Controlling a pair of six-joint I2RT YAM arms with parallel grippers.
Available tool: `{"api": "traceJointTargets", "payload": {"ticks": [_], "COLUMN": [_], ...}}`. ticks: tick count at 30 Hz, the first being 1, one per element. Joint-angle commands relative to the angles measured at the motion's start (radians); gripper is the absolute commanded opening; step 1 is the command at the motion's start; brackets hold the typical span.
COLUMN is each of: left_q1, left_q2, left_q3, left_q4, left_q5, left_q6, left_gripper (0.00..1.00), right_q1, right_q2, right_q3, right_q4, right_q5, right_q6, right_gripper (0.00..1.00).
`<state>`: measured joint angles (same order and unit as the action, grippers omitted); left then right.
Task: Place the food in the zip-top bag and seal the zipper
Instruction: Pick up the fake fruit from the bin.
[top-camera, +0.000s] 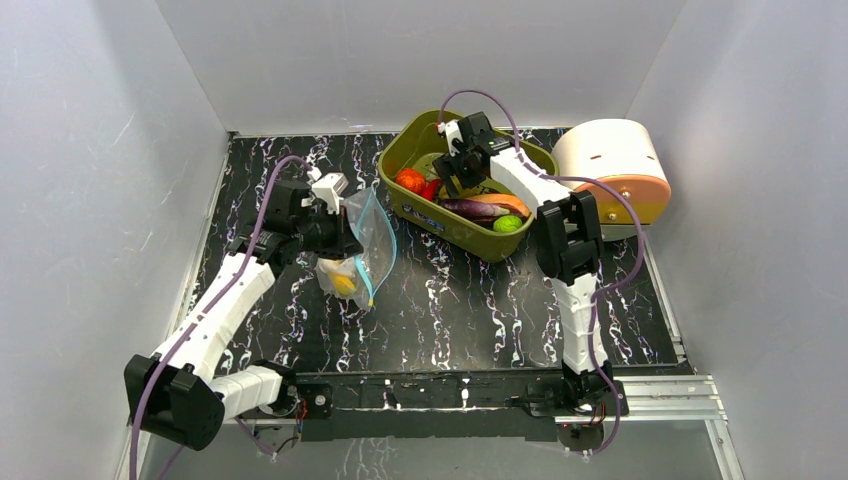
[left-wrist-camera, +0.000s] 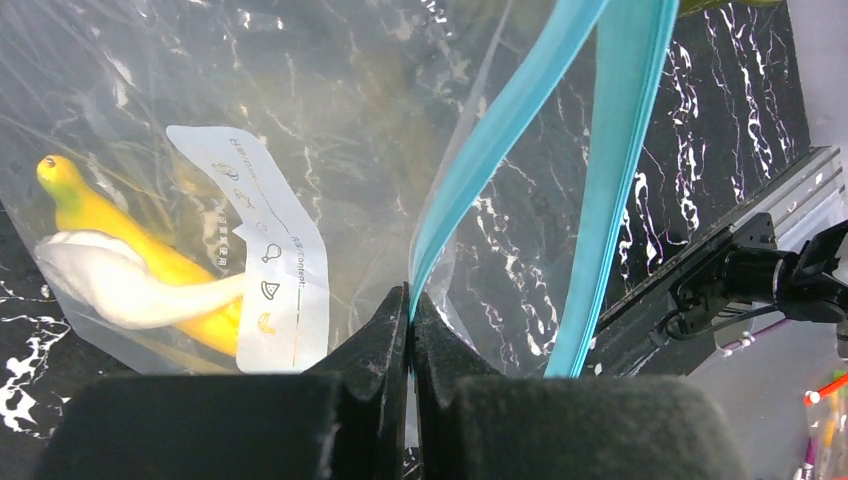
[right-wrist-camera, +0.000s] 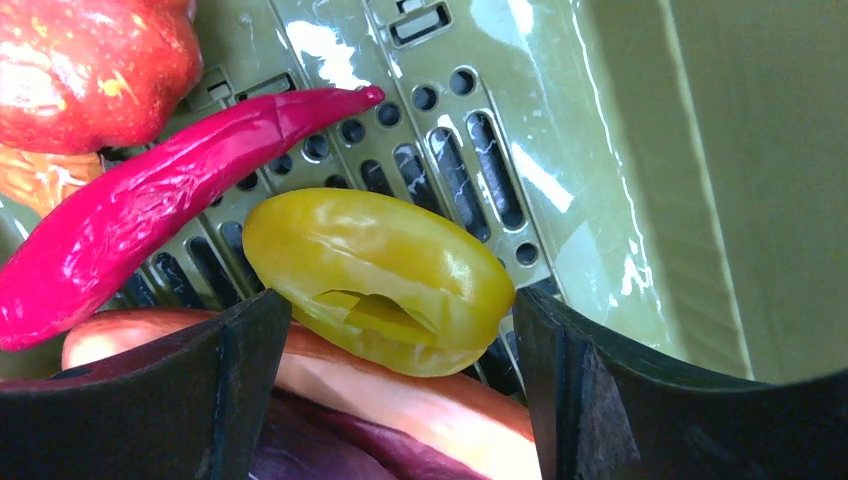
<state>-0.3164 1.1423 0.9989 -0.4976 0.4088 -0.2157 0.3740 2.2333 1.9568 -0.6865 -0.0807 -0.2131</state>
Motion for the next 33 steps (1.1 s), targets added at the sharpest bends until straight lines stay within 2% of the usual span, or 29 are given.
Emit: {"api": "traceJointTargets", "payload": {"ticks": [1, 5, 10, 14, 24, 33], "left_q1": [-0.001, -0.001, -0.001, -0.002, -0.001, -0.003], "left_q2": [-0.006, 0.013, 0.029, 0.042, 0.024, 0.028], "left_q3": [-0.022, -0.016, -0.016, -0.002, -0.008, 0.007], "left_q4": [0.057, 0.076, 0.096, 0.086, 0.091, 0.117], "left_q5": [0.032, 0.032, 0.022, 0.021, 0.023, 0.058], "left_q6": [-0.036, -0.042, -0.039, -0.029, -0.046, -0.080], "left_gripper": [0.00, 0.00, 0.00, 0.00, 0.00, 0.00], "right_q1": [0.002, 0.002, 0.002, 0.002, 0.004, 0.004], "right_q2": [0.034, 0.064, 0.042, 0.027, 0.008, -0.049], "right_q3": [0.057, 0.115, 0.124, 0.112, 0.156, 0.043], "right_q4": [0.005, -0.017, -0.010, -0.010, -0.054, -0.018], "right_q5": [0.068, 0.157, 0.152, 0.155, 0.184, 0.211], "right_q6": [-0.035, -0.013, -0.015, -0.016, 0.008, 0.081], "right_gripper": [0.79, 0.74, 0.63, 0.57, 0.55, 0.53]}}
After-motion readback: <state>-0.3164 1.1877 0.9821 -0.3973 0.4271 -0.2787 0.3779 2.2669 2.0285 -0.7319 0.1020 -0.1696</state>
